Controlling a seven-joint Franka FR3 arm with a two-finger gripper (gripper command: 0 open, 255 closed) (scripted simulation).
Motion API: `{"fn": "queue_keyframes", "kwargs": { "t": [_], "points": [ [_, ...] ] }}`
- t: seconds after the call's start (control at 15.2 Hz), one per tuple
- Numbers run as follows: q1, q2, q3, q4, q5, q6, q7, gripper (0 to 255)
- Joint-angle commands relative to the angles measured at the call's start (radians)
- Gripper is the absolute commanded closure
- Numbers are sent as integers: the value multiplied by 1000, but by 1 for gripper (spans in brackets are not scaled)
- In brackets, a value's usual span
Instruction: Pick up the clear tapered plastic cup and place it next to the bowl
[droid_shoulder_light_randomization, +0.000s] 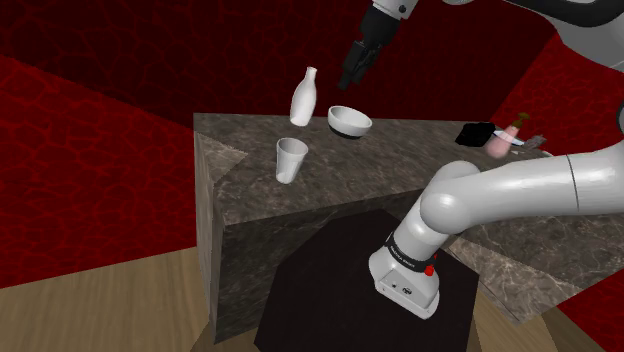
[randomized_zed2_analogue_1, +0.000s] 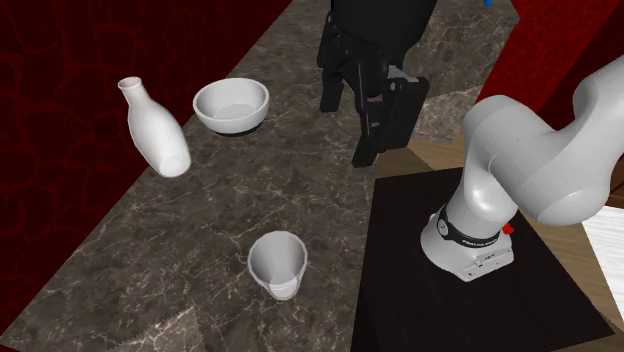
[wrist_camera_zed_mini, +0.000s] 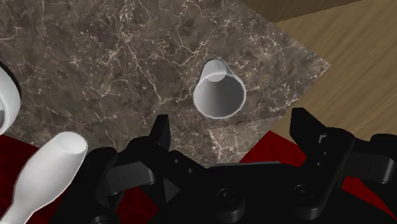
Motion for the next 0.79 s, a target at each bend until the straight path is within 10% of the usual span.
{"fn": "queue_keyframes", "kwargs": {
  "t": [0.0,0.73],
  "points": [
    [0,0,0,0,0,0,0,0],
    [12,202,-91,-204,52,379,-129,0]
  ]
}}
